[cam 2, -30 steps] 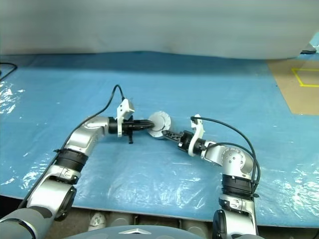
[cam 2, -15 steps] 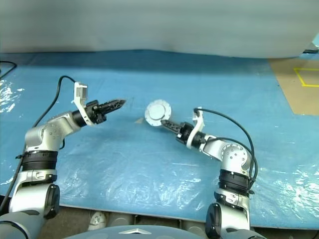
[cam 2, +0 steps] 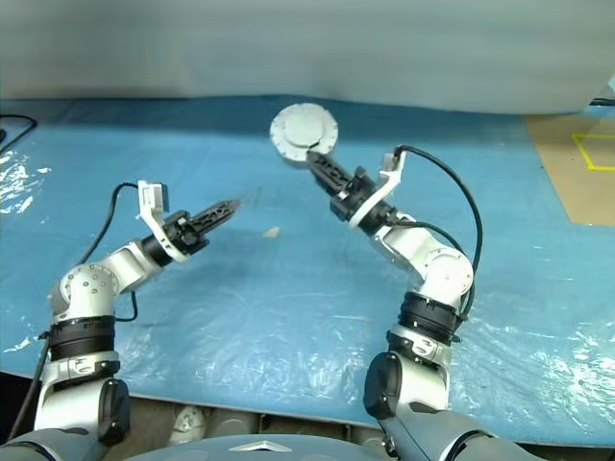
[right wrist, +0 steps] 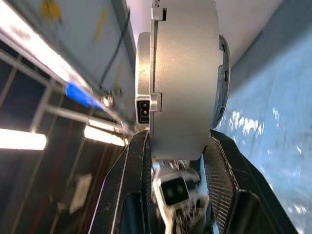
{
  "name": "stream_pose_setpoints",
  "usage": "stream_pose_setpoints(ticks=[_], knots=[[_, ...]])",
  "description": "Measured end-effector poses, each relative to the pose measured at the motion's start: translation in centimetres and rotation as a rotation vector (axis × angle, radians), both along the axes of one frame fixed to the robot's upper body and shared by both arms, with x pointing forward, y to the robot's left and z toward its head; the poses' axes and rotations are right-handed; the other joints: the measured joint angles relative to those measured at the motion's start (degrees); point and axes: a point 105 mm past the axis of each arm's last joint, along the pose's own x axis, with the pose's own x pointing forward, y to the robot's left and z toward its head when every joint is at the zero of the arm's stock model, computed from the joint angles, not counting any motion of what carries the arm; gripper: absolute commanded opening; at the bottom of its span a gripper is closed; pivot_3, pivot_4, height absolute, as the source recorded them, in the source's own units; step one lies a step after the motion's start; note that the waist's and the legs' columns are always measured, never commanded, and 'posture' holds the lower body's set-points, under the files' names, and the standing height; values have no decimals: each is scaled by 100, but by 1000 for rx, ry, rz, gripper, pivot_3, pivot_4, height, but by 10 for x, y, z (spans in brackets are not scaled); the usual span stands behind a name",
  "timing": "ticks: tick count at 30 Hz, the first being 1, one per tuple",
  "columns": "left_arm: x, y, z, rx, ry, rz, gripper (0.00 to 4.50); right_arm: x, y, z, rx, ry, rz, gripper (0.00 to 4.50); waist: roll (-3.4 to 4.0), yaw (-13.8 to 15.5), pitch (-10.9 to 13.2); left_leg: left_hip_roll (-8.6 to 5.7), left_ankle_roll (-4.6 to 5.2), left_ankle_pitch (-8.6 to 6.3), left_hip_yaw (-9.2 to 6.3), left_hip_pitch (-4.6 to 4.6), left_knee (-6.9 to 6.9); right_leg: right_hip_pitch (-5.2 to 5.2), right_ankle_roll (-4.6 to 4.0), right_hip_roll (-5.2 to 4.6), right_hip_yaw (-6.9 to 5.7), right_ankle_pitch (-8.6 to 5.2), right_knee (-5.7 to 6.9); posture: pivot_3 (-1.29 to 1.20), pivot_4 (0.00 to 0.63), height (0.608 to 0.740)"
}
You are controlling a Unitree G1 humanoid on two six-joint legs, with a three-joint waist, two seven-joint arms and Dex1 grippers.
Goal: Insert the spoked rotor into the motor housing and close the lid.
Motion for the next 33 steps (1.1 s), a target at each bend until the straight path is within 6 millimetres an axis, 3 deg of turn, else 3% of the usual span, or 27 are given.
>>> stream_pose_setpoints(ticks=[8,16,19,24,29,30,33], knots=[[4,-13,7,-66,19,-23,309,-3,-11,-25,71,148,-67,1146,0,0,1,0,-1,0,-9,-8,7,-1,10,2,-7,5,0,0,150,740],[20,-37,25,-154,19,-84,309,-13,1,-22,-40,101,-3,1146,-1,-3,1,-5,-1,0,-16,-17,27,1,25,0,-7,14,1,0,150,740],[26,-42,23,-185,49,-95,867,-18,10,-26,-102,97,44,1146,-1,-9,1,-4,-1,0,-19,-18,27,0,25,1,-8,14,3,0,150,740],[31,-44,11,-246,120,-93,2561,-22,19,-27,-139,87,91,1146,-3,14,2,-6,-1,0,-25,-32,39,1,29,-3,-16,17,1,0,150,740],[27,-49,17,-324,121,-136,4225,-25,21,-26,-156,76,114,1146,-4,22,3,-5,-1,0,-32,-37,54,5,30,-7,-24,17,5,0,150,740],[26,-52,17,-332,122,-144,4444,-26,24,-27,-166,74,128,1146,-4,21,3,-5,-1,0,-33,-36,56,7,30,-7,-24,17,6,0,150,740],[24,-58,19,-366,122,-173,4444,-29,28,-27,-176,68,156,1146,-5,21,3,-4,-1,0,-35,-37,62,8,31,-7,-25,18,9,0,150,740]])
